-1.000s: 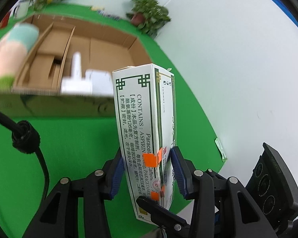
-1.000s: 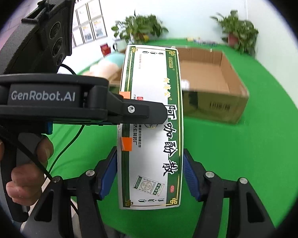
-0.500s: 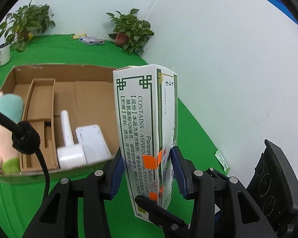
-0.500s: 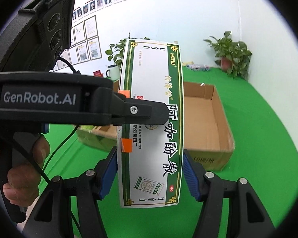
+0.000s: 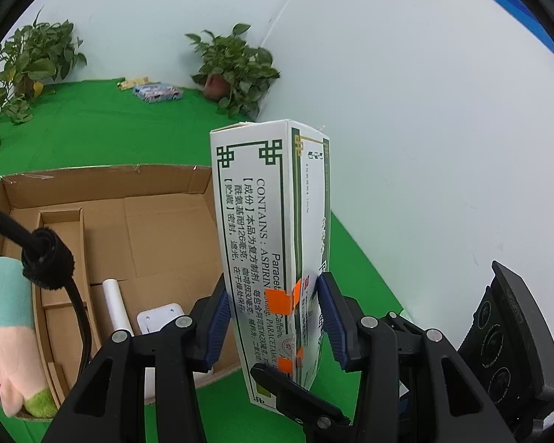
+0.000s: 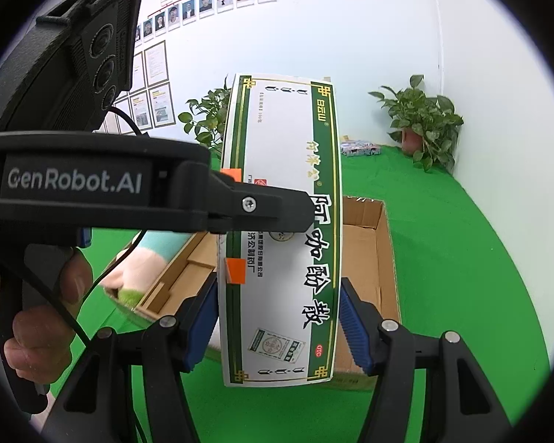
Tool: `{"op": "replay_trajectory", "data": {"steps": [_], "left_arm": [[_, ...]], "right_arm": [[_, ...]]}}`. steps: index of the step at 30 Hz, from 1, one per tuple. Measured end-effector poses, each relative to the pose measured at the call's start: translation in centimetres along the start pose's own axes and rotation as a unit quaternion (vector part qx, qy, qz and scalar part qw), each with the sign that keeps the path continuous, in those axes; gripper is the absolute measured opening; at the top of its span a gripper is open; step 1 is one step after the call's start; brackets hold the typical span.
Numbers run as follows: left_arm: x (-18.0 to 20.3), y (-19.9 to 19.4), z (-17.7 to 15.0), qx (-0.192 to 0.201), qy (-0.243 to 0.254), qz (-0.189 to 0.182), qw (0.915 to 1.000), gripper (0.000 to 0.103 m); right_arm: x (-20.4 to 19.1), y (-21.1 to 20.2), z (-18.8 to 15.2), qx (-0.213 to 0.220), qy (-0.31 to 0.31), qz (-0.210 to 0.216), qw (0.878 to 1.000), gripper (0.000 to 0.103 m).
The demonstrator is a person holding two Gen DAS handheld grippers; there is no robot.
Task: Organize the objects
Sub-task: 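Lift the medicine box with both grippers over the large box, then lower the medicine box beside the white device and open both grippers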
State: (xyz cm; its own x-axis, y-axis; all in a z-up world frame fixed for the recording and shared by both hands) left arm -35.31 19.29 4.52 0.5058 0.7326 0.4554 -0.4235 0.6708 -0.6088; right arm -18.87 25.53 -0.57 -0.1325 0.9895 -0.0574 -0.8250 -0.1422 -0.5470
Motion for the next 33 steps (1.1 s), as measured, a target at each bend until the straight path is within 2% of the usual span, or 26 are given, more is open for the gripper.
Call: {"op": "replay_trajectory", "data": {"steps": [5,9,18,24,29,33], "left_arm": [[-2.5,3.9,1.3,-0.051,-0.032,0.023,0.9979,0.043],[-4.9,7.1,1.4,-0.085,-0.060,0.021,0.9944,0.043],[-8.9,13.5,-1.5,-0.160,-0.092,0.032,0.9823,0.044],[-10.7,15.6,-2.2,-0.175,-0.121,0.024,0.9768,0.044],[-11.4,16.9,-2.4,-0.184,-0.138,0.010,0.9732,0.044],[-11.5,17.9,-3.0,-0.204,-0.129,0.024,0.9701,0.048]], "right_arm": [[1.8,3.5,0.3,-0.056,0.041,0.041,0.997,0.060],[2.9,6.0,-0.3,-0.098,0.057,0.060,0.992,0.060],[4.1,9.6,-4.6,-0.179,0.097,0.078,0.976,0.060],[4.3,10.9,-6.6,-0.210,0.116,0.085,0.967,0.060],[4.4,11.3,-7.5,-0.225,0.098,0.069,0.967,0.060],[4.6,11.5,-8.4,-0.235,0.107,0.065,0.964,0.060]]}}
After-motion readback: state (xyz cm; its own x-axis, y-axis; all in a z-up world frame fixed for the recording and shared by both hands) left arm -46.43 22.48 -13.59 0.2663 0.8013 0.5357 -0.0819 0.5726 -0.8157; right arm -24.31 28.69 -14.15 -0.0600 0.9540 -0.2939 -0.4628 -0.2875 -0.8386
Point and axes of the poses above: each gripper's, at about its wrist camera, not at the fingertips, and y roughly the way its jaws point, x to its right, z to its top, the point moved 7 cm from there along y, roughly the way its jaws point, and after that the axes turned 1 degree about x, right-handed, at the moved point
